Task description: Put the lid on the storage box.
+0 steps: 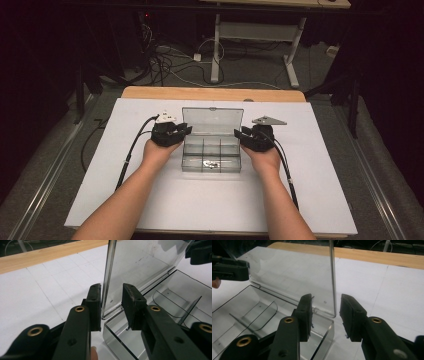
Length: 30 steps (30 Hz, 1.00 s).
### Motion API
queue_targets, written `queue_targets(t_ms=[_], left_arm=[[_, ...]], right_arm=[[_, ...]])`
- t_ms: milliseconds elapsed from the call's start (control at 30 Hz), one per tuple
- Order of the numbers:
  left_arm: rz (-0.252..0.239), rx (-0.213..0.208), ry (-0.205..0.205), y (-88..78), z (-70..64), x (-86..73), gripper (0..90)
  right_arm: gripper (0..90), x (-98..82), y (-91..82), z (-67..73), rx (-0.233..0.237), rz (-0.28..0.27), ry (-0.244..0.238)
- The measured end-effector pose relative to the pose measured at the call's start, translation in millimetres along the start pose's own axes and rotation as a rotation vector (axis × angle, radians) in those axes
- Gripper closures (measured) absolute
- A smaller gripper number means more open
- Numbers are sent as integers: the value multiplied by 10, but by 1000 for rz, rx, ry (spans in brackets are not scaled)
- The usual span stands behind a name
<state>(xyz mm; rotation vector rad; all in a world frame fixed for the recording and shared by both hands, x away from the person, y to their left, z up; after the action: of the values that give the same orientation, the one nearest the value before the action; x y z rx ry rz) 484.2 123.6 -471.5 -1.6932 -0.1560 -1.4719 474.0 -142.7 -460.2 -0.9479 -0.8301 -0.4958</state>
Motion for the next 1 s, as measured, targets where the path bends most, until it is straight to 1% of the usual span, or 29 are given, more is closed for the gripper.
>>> queue_targets(t_ms=[100, 133, 167, 233, 300, 367, 433, 533, 700, 800, 867, 900, 1000], left_arm=[[-6, 0, 0, -12, -7, -8, 670], [-6, 0, -1, -16, -10, -10, 670], [-5, 0, 0, -21, -14, -11, 670], [-4, -1, 2, -29, -16, -13, 669], [-11, 1, -5, -48, -13, -10, 670], [-19, 2, -6, -69, -18, -6, 671], [-21, 3, -3, -85, -23, -6, 671], [-24, 0, -12, -115, -23, -15, 671], [-24, -4, 3, -154, -69, -52, 672], [-22, -5, 1, -163, -91, -81, 671], [-21, -8, -5, -166, -101, -97, 672], [-22, -8, -4, -168, -107, -103, 672], [-23, -8, -3, -178, -128, -126, 671]], right_arm=[[632, -33, -48, 25, 4, -3, 2], [634, -41, -63, 30, 3, -6, -10], [634, -56, -83, 45, 3, -2, -5], [636, -83, -112, 60, 19, 5, -5], [642, -114, -134, 73, 27, 19, -13], [657, -135, -162, 85, 33, 20, -13], [676, -147, -186, 93, 41, 17, -15], [709, -171, -213, 113, 55, 19, -17], [772, -211, -253, 140, 71, 14, -25], [828, -237, -272, 146, 72, 8, -33], [883, -262, -283, 147, 65, 10, -44], [900, -271, -291, 151, 64, 2, -46], [900, -289, -324, 167, 64, -21, -61]])
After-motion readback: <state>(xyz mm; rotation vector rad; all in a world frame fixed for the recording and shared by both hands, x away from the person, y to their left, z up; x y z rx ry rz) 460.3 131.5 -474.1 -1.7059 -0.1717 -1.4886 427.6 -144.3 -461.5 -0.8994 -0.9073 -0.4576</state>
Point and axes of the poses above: each handheld gripper's, and its own axes: y roughly forward along the jaws, x roughly out of its top, z roughly to its left, the point moved 5 cm from there along y, roughly forward along the jaws, and after that the axes turned 13 degrees about y, right-handed, at the moved point
